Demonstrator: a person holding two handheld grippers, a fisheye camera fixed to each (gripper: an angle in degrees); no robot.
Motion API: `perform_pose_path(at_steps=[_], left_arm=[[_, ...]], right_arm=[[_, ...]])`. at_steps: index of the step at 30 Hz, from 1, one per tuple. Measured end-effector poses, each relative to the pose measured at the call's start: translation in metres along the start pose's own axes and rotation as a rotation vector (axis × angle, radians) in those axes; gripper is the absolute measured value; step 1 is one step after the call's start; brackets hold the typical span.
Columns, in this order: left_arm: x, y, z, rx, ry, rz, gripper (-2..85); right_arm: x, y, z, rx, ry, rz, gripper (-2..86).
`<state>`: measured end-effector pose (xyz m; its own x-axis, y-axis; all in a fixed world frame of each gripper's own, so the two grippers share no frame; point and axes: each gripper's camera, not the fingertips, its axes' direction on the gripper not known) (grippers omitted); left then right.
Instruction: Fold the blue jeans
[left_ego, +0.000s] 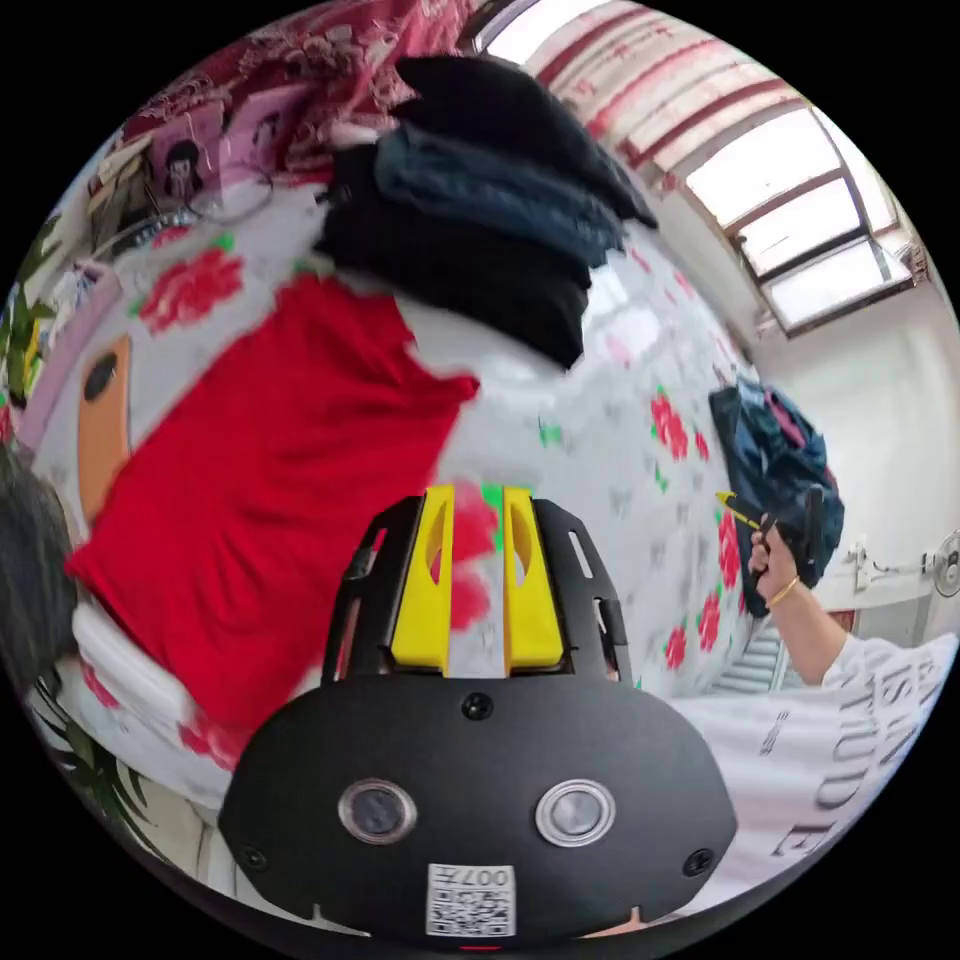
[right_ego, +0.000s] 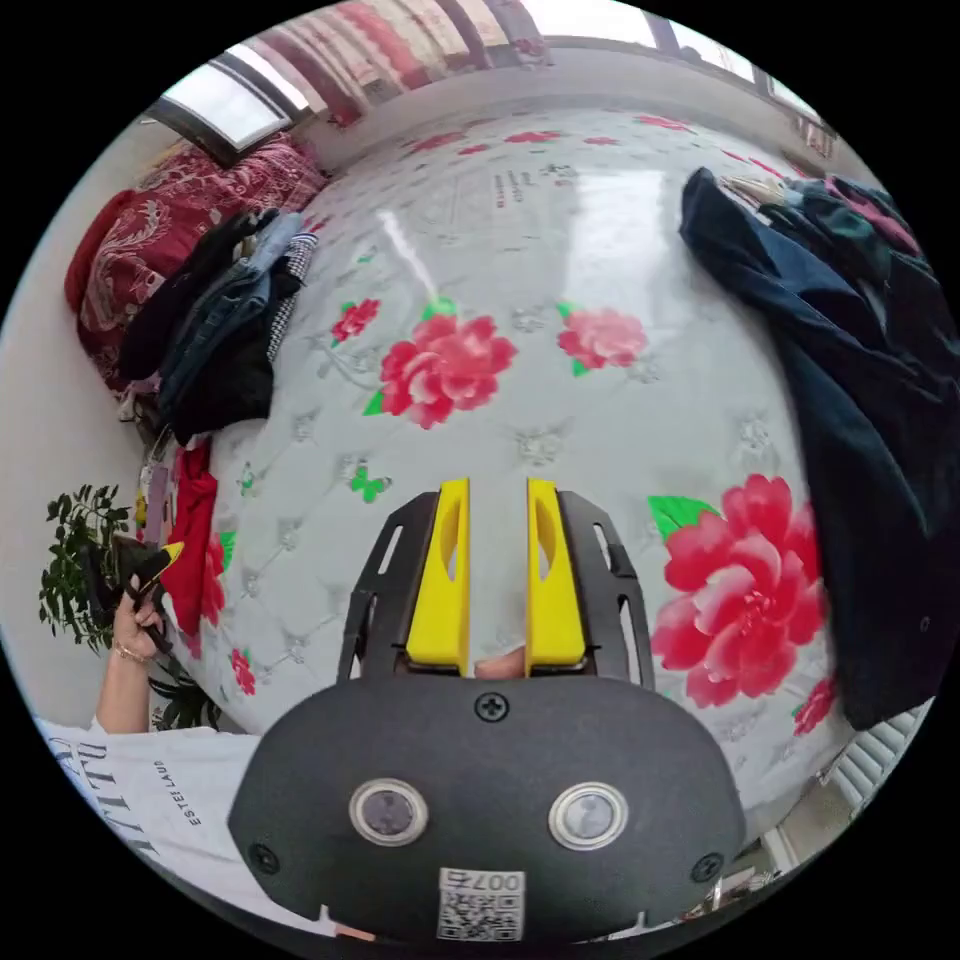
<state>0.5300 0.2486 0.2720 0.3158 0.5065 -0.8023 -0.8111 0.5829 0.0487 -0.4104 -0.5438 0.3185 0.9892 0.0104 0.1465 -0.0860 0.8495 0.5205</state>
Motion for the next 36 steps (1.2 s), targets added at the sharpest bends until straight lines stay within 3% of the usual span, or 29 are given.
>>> perform_pose_path(at_steps=[5, 8, 12, 20, 23, 28, 36], left_arm=[[0.073, 0.082, 0.051, -0.138, -0.135, 0.088, 4.7], [0.115, 0.085, 0.076, -0.226, -0.085, 0.176, 4.7], [0.171, 0.073, 0.085, -0.235, -0.059, 0.290, 4.4], [0.230, 0.096, 0.096, -0.270, -0.082, 0.423, 3.7], [0.231, 0.108, 0.098, -0.256, -0.066, 0.391, 3.6], [0.229, 0.126, 0.099, -0.215, -0.012, 0.340, 3.8], [0.210, 0.151, 0.081, -0.120, -0.002, 0.291, 5.5]], right_arm=[[0.123, 0.054, -0.066, 0.126, 0.325, 0.184, 9.0], [0.180, 0.060, -0.074, 0.048, 0.470, 0.272, 10.8], [0.231, 0.063, -0.046, -0.092, 0.394, 0.332, 12.0], [0.250, 0.068, -0.043, -0.073, 0.193, 0.296, 6.4], [0.231, 0.078, -0.044, -0.103, 0.141, 0.152, 4.6], [0.141, 0.110, -0.043, -0.075, -0.237, -0.145, 2.9], [-0.131, 0.132, -0.043, -0.142, -0.682, -0.723, 2.9]])
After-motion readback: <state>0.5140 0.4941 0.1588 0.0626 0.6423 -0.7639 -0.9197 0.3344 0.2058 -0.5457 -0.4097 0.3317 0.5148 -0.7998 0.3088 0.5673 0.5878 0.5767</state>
